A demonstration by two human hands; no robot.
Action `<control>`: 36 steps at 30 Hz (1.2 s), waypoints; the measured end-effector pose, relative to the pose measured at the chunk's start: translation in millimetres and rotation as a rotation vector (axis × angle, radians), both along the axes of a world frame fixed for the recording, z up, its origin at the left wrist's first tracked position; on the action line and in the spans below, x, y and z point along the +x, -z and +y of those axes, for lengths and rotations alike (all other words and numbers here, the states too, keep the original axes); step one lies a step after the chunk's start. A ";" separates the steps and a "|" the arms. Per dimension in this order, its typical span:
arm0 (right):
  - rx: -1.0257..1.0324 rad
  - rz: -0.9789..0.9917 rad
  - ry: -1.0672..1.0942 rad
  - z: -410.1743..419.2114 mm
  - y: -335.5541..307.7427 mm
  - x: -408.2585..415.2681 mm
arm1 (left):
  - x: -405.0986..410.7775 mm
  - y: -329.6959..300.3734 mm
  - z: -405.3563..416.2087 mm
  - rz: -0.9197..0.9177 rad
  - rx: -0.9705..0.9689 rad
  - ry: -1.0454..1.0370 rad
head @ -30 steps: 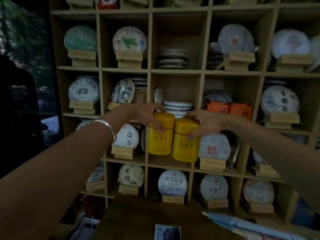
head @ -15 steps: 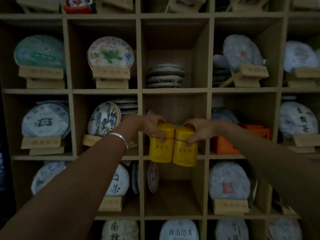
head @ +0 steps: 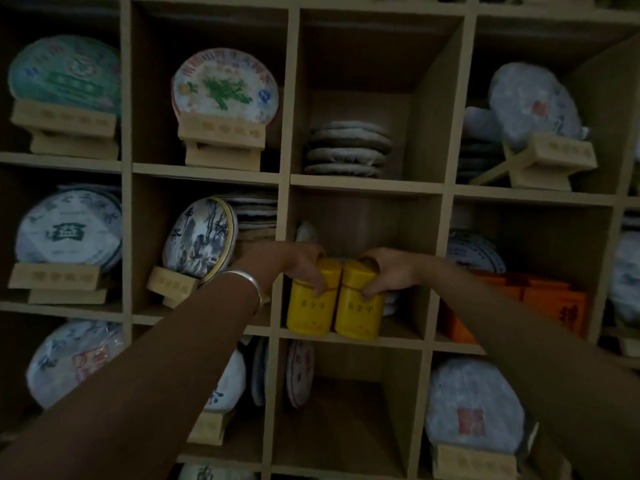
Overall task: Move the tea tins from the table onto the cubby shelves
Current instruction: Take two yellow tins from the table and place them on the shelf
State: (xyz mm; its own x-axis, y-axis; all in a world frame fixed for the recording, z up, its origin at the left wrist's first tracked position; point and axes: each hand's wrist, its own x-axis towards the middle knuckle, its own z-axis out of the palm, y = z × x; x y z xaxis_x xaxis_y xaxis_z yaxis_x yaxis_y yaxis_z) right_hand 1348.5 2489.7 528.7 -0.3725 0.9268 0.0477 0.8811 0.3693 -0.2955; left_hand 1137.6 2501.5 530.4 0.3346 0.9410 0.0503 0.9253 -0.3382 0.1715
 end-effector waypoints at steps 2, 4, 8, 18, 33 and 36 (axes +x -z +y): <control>-0.010 0.017 -0.005 6.1 2.6 -0.6 | 4.3 1.8 0.6 0.051 0.010 -0.020; -0.014 0.026 -0.029 9.7 4.9 -1.8 | 7.3 3.8 0.0 0.100 0.023 -0.037; 0.079 0.059 -0.061 14.4 17.4 -2.7 | 8.5 11.5 -2.4 0.152 0.095 -0.022; 0.197 0.141 -0.002 12.6 29.2 7.4 | -3.1 24.6 -10.1 0.129 0.357 0.148; 0.212 0.433 -0.093 0.7 62.9 21.6 | -19.2 38.1 -18.0 0.352 0.724 0.150; 0.211 0.434 -0.112 5.5 62.7 19.5 | -20.2 34.4 -18.0 0.366 0.709 0.148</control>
